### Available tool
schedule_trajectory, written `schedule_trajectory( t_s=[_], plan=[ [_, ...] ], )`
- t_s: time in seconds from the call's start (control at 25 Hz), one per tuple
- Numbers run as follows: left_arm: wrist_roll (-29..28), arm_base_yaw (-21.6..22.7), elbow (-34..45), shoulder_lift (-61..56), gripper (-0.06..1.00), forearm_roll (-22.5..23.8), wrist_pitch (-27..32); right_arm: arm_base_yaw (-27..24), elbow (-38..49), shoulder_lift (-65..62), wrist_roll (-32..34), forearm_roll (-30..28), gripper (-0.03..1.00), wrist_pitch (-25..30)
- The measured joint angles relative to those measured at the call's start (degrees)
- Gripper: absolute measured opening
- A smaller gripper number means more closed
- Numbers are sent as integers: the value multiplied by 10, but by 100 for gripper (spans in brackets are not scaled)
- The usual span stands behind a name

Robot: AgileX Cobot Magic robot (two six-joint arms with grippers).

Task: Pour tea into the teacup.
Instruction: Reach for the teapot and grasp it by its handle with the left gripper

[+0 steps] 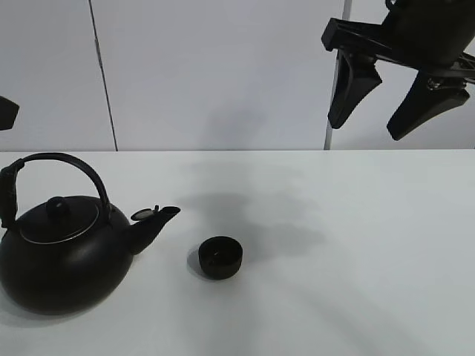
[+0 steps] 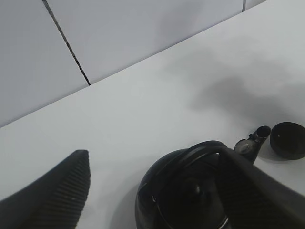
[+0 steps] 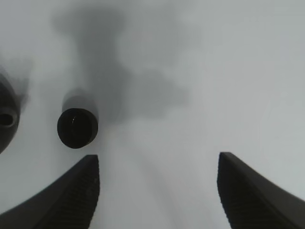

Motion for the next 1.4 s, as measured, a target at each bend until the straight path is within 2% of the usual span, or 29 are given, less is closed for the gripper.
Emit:
schedule_trajectory(
  t_s=[0.32,0.36,0.4,0.44,0.52,0.56,0.72,0.76,0.88,0.92,1.0,1.16,1.24,1.4],
  plan=[
    [-4,0,1,0,53,0,2,0,0,0,0,0,48,-65],
    [-17,0,1,0,53,9,-1,0,0,0,0,0,48,-76],
    [-56,0,2,0,53,34,-5,0,0,0,0,0,48,-87],
    [-102,0,4,0,53,68,-12,0,0,0,0,0,48,-98],
    [-249,0,14,0,53,188,-39,0,0,0,0,0,48,-118],
    [-360,0,19,0,53,253,-55,0,0,0,0,0,48,-129],
    [-661,0,42,0,53,495,-123,0,0,0,0,1,48,-166],
    [-722,0,55,0,53,566,-151,0,0,0,0,1,48,-176],
    [-850,2,101,0,53,680,-235,0,0,0,0,1,48,-201],
    [-873,6,121,0,53,702,-266,0,0,0,0,1,48,-207],
    [-892,17,156,1,53,714,-308,0,1,0,0,1,48,-219],
    [-901,29,188,39,52,728,-337,0,2,0,3,8,48,-234],
    [-901,29,188,77,52,751,-357,0,2,0,9,21,48,-229],
    [-902,29,188,156,52,779,-438,0,3,0,13,29,48,-201]
  ],
)
